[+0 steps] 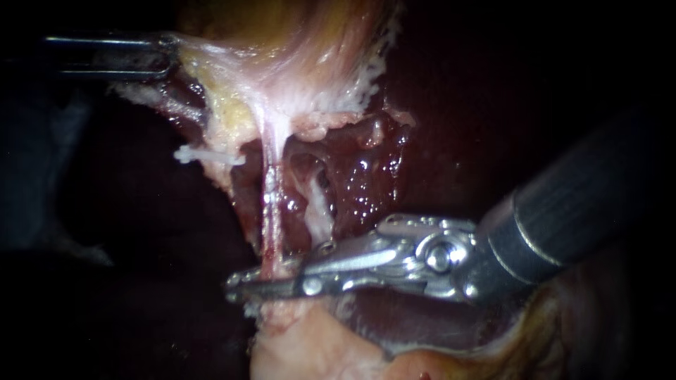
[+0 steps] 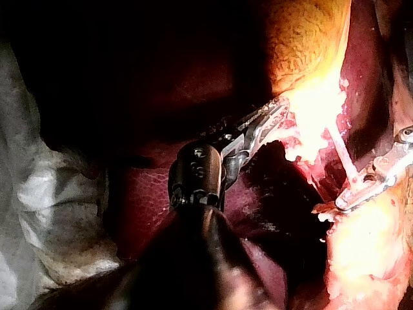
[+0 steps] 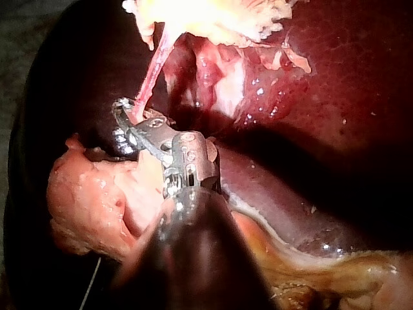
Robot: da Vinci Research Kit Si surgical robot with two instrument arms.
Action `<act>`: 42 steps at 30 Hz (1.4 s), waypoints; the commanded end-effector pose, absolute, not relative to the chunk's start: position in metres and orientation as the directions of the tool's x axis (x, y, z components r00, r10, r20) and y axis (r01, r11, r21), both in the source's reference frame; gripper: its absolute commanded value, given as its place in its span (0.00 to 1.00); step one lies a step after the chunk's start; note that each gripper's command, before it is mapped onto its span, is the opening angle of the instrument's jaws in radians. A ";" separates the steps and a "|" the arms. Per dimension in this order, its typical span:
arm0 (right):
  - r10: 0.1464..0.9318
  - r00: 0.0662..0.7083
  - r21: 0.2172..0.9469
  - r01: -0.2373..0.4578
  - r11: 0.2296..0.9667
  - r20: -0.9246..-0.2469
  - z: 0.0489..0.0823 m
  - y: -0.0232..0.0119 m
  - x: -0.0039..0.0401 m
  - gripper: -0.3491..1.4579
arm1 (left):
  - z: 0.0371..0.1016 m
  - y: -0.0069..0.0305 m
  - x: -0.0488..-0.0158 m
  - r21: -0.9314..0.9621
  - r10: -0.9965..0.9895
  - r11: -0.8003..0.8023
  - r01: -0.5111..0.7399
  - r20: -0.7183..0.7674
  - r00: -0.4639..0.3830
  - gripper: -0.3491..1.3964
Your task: Going back first clip right tube
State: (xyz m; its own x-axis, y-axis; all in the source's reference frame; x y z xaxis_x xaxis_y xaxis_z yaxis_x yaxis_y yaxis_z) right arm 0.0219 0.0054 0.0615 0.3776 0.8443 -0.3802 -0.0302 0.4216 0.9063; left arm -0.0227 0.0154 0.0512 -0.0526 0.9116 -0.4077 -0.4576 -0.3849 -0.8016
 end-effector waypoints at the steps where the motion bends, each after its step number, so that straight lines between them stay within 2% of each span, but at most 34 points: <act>1: 0.844 0.377 0.906 -0.030 0.422 -0.380 0.0615 0.0054 0.0219 0.00 | 0.0512 0.0154 -0.0227 -0.801 0.912 -0.385 -0.458 -0.408 -0.053 0.00; 4: 0.840 0.388 0.910 -0.010 0.414 -0.378 0.0615 0.0054 0.0218 0.00 | 0.0512 0.0154 -0.0227 -0.801 0.911 -0.385 -0.458 -0.408 -0.053 0.00; 5: 0.842 0.382 0.911 0.000 0.412 -0.381 0.0615 0.0053 0.0218 0.04 | 0.0513 0.0154 -0.0227 -0.801 0.911 -0.385 -0.458 -0.408 -0.053 0.00; 6: 0.843 0.376 0.912 0.012 0.410 -0.384 0.0616 0.0052 0.0219 0.15 | 0.0513 0.0154 -0.0227 -0.801 0.911 -0.385 -0.458 -0.408 -0.053 0.00; 9: 0.838 0.378 0.911 0.035 0.411 -0.393 0.0620 0.0051 0.0223 0.36 | 0.0513 0.0153 -0.0228 -0.801 0.911 -0.385 -0.458 -0.408 -0.053 0.00; 12: 0.839 0.369 0.906 0.021 0.422 -0.399 0.0628 0.0047 0.0226 0.41 | 0.0513 0.0153 -0.0228 -0.801 0.911 -0.385 -0.459 -0.409 -0.052 0.00; 14: 0.830 0.364 0.894 0.021 0.447 -0.424 0.0635 0.0046 0.0227 0.43 | 0.0513 0.0152 -0.0228 -0.800 0.911 -0.386 -0.459 -0.409 -0.052 0.00; 19: 0.762 0.342 0.814 0.015 0.581 -0.551 0.0655 0.0052 0.0225 0.45 | 0.0514 0.0152 -0.0229 -0.800 0.911 -0.386 -0.460 -0.409 -0.052 0.00; 25: 0.606 0.402 0.661 0.000 0.750 -0.687 0.0666 0.0062 0.0211 0.46 | 0.0514 0.0151 -0.0229 -0.802 0.913 -0.380 -0.460 -0.405 -0.049 0.00; 28: 0.548 0.413 0.600 -0.005 0.800 -0.727 0.0665 0.0064 0.0196 0.47 | 0.0514 0.0151 -0.0229 -0.802 0.913 -0.380 -0.460 -0.405 -0.049 0.00; 34: 0.446 0.411 0.501 0.032 0.865 -0.795 0.0650 0.0071 0.0155 0.47 | 0.0514 0.0151 -0.0228 -0.802 0.913 -0.381 -0.460 -0.405 -0.049 0.00; 42: 0.377 0.406 0.438 0.067 0.896 -0.833 0.0621 0.0088 0.0085 0.47 | 0.0514 0.0151 -0.0228 -0.802 0.913 -0.381 -0.460 -0.405 -0.049 0.00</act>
State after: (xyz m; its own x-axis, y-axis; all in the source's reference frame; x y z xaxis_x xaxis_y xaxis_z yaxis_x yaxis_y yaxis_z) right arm 0.0079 0.0089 0.0619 0.4061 0.3729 -0.8343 0.0650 0.8988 0.4334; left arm -0.0229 0.0151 0.0514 -0.0491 0.9131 -0.4047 -0.4603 -0.3803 -0.8022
